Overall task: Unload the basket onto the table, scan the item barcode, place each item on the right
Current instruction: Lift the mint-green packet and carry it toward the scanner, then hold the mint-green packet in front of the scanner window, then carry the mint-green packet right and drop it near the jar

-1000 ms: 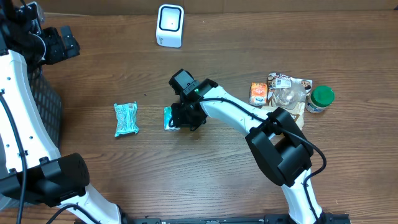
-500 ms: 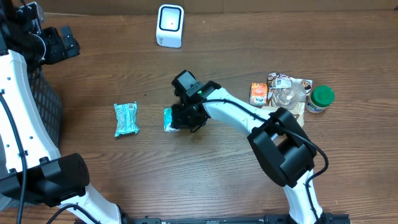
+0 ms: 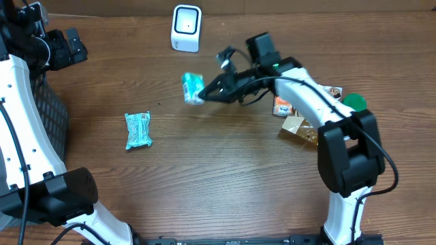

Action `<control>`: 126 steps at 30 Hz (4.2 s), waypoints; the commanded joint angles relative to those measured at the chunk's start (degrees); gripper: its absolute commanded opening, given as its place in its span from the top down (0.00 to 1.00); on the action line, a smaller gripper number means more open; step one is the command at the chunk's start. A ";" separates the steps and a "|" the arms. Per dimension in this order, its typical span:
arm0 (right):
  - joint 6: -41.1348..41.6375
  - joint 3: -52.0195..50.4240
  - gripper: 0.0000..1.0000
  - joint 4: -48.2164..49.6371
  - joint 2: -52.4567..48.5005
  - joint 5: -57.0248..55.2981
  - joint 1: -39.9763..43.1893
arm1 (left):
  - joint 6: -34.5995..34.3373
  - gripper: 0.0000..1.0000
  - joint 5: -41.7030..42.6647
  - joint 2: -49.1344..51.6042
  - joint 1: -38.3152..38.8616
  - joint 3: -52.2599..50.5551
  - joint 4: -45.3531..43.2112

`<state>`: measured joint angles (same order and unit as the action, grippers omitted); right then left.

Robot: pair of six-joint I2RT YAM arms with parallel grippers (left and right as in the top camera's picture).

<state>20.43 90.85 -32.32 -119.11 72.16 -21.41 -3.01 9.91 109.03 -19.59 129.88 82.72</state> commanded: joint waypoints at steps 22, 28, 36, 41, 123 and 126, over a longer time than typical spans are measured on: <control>4.68 1.49 0.96 7.80 14.49 16.24 7.23 | -0.39 0.00 0.61 0.02 0.17 0.35 -0.22; 1.77 1.44 0.96 2.29 14.86 2.56 4.42 | -0.39 0.00 0.61 0.02 0.17 0.35 -0.22; -6.01 4.20 0.96 -14.73 14.84 -31.63 -3.30 | -0.39 0.00 0.61 0.02 0.17 0.35 -0.22; -11.26 18.29 0.96 -24.61 13.29 -51.98 -4.52 | -0.39 0.00 0.61 0.02 0.17 0.35 -0.22; -11.17 12.79 0.96 -36.72 5.84 -64.70 -4.85 | -0.39 0.00 0.61 0.02 0.17 0.35 -0.22; -9.86 5.07 0.96 -31.74 5.84 -64.30 -2.08 | -0.39 0.00 0.61 0.02 0.17 0.33 -0.22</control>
<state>8.86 100.97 -66.26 -112.92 7.11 -26.24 -3.01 9.91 109.03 -19.59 129.88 82.70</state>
